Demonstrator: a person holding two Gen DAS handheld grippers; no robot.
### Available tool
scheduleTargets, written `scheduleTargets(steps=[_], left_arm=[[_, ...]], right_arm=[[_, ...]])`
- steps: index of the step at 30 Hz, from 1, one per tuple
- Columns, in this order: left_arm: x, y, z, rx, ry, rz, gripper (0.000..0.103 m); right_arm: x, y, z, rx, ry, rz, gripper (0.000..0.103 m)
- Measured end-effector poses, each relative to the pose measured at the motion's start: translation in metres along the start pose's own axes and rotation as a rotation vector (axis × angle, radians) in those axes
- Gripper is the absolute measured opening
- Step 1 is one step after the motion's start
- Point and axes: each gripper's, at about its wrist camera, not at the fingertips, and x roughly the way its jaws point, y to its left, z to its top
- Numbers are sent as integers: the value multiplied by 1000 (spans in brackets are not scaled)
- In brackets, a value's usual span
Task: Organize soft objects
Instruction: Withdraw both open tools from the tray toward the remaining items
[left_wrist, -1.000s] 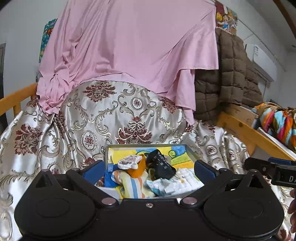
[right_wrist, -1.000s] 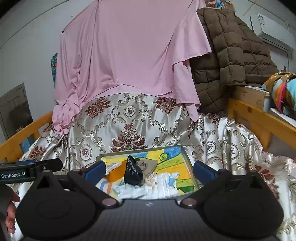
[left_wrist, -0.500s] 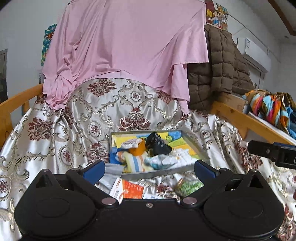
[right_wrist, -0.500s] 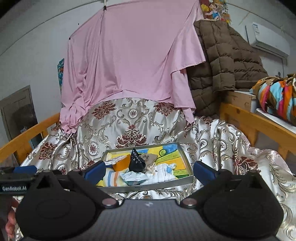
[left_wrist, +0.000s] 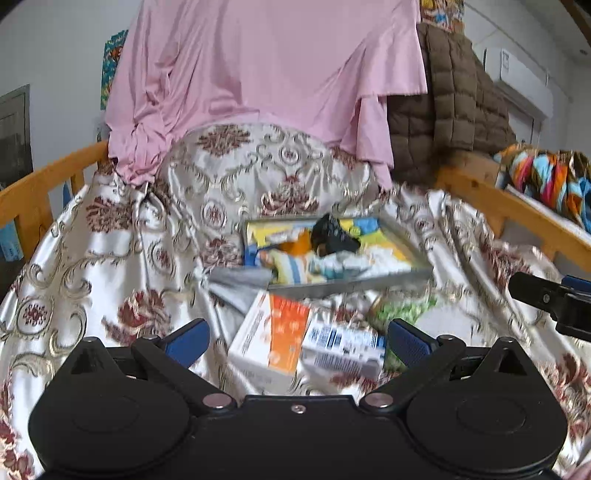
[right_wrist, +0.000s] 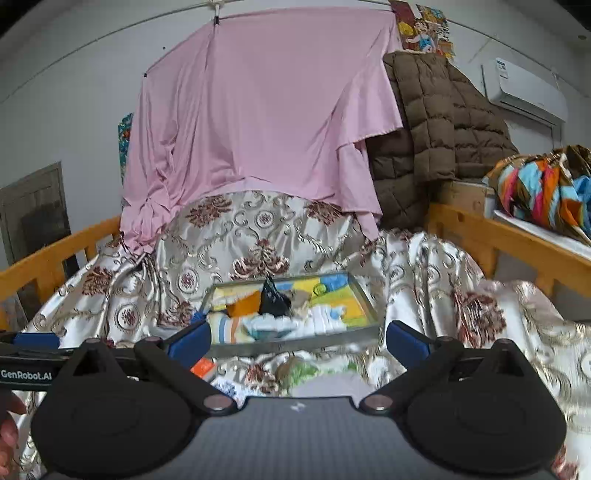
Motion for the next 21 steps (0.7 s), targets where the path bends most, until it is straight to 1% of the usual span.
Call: scheduleTargets(steps=[7, 11, 13, 17, 21], left_arm=[[4, -1, -12, 32, 60, 10, 102], [10, 1, -16, 43, 113, 35, 102], [11, 0, -17, 53, 123, 40, 102], [13, -3, -17, 74, 139, 52, 102], [17, -10, -20, 119, 155, 64, 102]], right_arm=[[-2, -2, -37, 62, 60, -25, 103], [-3, -3, -53, 74, 94, -39, 103], [-1, -4, -62, 83, 122, -33, 103], [3, 0, -76, 64, 174, -30, 103], [4, 6, -78, 41, 175, -18, 103]])
